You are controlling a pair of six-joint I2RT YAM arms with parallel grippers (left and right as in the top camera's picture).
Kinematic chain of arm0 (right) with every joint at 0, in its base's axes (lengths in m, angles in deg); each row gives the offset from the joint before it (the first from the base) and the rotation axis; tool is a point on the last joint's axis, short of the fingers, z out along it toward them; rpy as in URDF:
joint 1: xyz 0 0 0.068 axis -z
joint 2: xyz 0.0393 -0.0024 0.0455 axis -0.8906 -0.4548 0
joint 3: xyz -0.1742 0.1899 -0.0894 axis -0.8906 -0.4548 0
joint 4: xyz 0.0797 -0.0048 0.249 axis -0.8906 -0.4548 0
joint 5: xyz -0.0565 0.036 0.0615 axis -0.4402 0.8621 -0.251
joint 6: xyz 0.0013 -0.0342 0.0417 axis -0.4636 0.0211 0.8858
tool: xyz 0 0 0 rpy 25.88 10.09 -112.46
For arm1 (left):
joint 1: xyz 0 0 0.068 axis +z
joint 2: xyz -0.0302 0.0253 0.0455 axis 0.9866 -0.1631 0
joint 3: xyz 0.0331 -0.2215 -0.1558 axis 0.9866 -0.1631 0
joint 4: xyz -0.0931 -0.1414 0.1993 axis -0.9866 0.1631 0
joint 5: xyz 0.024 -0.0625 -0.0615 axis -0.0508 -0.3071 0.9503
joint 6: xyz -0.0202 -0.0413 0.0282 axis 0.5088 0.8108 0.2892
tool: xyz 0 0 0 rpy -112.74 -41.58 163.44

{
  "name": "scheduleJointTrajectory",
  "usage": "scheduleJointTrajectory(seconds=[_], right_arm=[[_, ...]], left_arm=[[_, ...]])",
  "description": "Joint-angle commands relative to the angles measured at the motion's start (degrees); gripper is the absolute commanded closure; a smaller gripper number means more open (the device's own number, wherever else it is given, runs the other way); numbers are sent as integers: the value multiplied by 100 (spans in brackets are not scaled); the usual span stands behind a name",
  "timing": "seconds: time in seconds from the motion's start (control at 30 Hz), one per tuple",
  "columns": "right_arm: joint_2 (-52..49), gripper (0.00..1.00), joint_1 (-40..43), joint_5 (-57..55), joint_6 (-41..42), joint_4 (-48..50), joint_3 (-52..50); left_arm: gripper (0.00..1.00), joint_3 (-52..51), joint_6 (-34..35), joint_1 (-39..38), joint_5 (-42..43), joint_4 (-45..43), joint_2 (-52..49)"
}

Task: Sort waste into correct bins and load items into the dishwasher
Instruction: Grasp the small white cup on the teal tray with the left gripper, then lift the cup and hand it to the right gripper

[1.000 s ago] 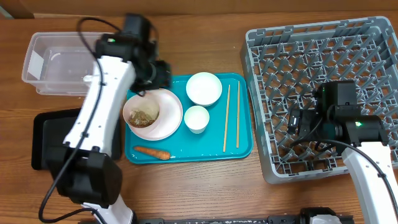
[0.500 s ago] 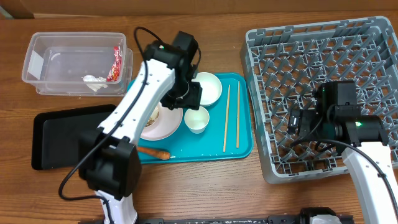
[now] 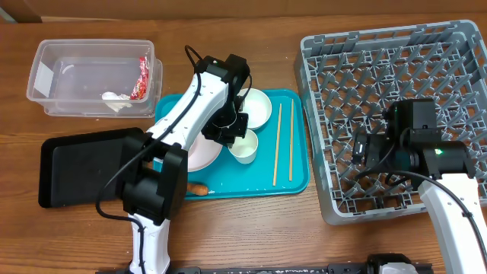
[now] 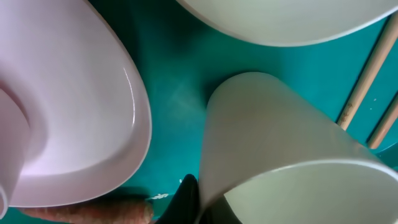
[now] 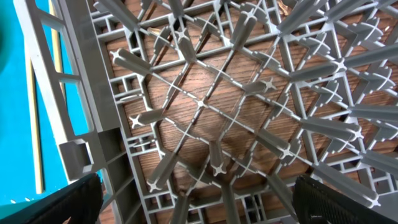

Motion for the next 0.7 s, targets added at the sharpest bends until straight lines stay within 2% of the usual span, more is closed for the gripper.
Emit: scheduleJointTrajectory(seconds=[0.0,0.1,0.2,0.3,0.4,0.47,0.53,0.67], right_arm=[[83,0,11,-264,273,-11,166],[94,0,286,-505,782,50,398],[96,0,741,20,673,361,807],[94,0,1121,1895,-273,929,1014],[39,0,1338,4669,-1255,1338,1014],[-57,0,1335,6120,-1639,1508,1014],[-177,0,1231,7053,-1810,1676,1012],[-433,0,868,7390,-1825,1912,1010]], left_arm=[[96,197,-428,63,407,175,57],[96,505,-1110,254,1311,402,153],[96,798,-2107,623,3276,374,260],[96,925,-3042,1016,5731,118,282],[96,898,-3279,1287,7556,-348,273],[96,898,-3270,1351,8205,-673,273],[96,903,-2900,1351,8205,-933,273],[96,903,-2756,1187,8207,-1025,273]])
